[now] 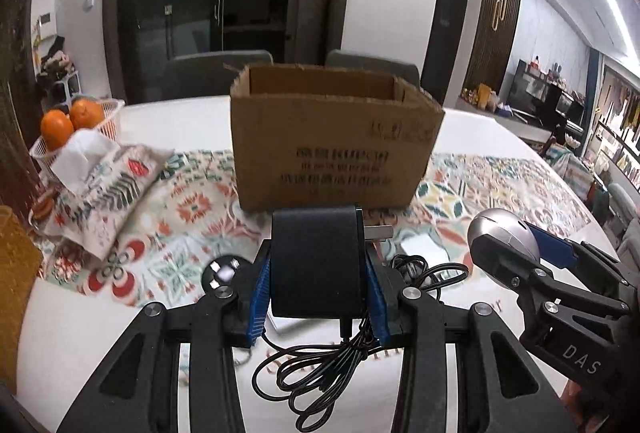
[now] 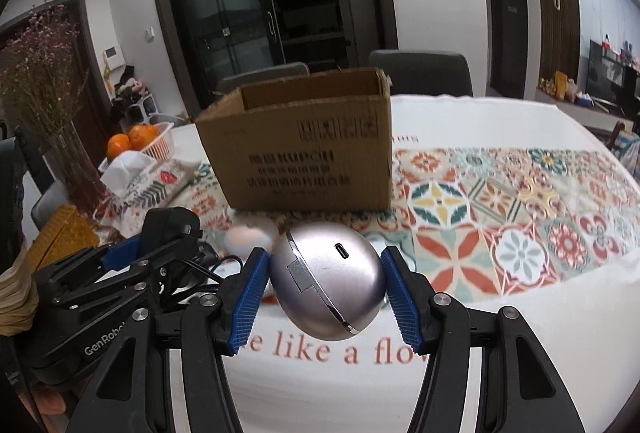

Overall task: Organize rigid objects
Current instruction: 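Carry the adapter and mouse over the cardboard box with both tools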

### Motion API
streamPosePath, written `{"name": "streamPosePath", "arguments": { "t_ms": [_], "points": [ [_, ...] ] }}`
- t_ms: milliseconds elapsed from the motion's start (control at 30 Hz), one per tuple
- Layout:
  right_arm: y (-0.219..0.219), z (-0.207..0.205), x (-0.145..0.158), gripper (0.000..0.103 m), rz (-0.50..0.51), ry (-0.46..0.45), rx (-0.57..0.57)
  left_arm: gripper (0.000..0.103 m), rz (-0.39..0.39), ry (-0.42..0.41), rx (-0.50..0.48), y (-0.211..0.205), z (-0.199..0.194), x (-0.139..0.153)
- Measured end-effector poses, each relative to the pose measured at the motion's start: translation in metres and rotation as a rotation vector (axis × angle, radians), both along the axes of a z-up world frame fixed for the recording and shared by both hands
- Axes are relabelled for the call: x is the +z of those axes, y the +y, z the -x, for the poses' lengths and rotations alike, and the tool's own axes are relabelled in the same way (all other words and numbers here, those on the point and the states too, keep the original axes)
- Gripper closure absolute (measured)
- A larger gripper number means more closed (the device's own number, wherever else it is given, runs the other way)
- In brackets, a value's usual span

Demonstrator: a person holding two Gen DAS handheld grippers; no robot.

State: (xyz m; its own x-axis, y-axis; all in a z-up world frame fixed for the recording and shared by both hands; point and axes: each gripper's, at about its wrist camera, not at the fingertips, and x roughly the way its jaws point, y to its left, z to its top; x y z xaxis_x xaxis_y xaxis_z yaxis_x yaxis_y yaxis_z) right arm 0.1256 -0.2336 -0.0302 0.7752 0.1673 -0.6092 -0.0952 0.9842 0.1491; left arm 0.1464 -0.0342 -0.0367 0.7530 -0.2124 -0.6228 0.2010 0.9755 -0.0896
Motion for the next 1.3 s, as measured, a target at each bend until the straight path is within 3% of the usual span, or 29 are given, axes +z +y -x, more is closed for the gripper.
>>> {"name": "streamPosePath", "arguments": {
  "t_ms": [533, 1033, 1300],
  "points": [
    [0.011, -0.035, 0.060, 0.044, 0.014, -0.163, 0.009, 0.062, 0.034, -0.117, -0.014, 0.012, -0.039, 0.055],
    [0.012, -0.082, 0.094, 0.044, 0.014, -0.183, 0.019, 0.062, 0.020, -0.141, -0.037, 0.013, -0.082, 0.089],
    [0.006, -0.107, 0.102, 0.044, 0.006, -0.157, 0.025, 0.062, -0.028, -0.166, -0.036, 0.004, -0.109, 0.106]
  ]
}}
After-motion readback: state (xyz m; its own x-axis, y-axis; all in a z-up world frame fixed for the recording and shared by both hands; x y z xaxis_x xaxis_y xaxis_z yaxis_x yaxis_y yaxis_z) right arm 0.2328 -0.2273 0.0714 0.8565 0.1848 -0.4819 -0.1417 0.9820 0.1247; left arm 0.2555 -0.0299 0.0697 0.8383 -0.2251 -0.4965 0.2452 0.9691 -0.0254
